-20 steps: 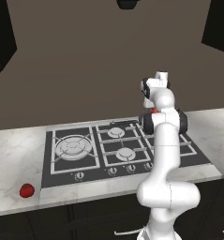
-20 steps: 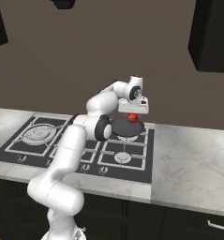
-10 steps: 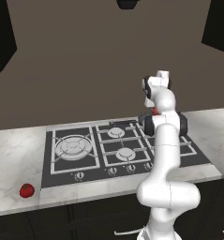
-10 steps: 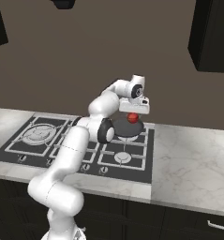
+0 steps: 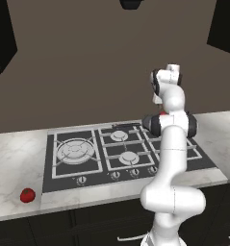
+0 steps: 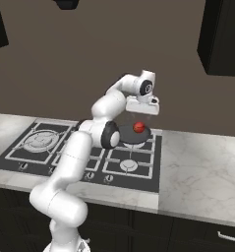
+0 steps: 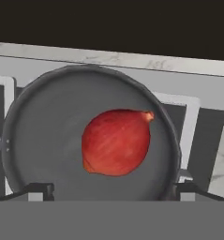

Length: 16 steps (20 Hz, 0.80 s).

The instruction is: Place the pan on the rear right burner on the stove. Then place the tomato and the onion in the pan and turn on the rear right burner.

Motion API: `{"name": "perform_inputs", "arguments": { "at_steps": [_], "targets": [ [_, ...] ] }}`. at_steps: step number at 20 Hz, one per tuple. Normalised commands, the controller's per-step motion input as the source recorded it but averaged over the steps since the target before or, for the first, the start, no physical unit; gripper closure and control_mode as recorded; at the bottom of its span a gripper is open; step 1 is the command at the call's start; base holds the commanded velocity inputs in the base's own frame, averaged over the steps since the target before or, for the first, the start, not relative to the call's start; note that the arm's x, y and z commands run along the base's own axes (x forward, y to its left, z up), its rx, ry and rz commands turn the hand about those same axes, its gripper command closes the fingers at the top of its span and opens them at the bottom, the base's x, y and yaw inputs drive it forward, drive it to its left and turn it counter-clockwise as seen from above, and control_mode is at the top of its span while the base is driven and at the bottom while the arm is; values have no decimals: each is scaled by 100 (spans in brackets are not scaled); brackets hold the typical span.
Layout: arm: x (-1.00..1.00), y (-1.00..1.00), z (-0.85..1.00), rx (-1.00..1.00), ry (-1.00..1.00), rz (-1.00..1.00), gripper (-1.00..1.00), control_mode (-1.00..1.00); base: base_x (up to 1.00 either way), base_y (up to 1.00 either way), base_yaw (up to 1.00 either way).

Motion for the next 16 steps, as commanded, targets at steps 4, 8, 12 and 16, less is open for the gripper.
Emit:
{"name": "perform_inputs", "arguments": {
  "at_steps": [4, 8, 12, 16],
  "targets": [
    [-29, 12, 40, 0, -10, 0, -100, -100, 0, 0, 0],
    [-94, 65, 69, 0, -9, 0, -100, -100, 0, 0, 0],
    [-100, 92, 44, 0, -9, 0, -100, -100, 0, 0, 0],
    [-100, 99, 23, -1, -11, -2, -100, -100, 0, 0, 0]
  ]
}}
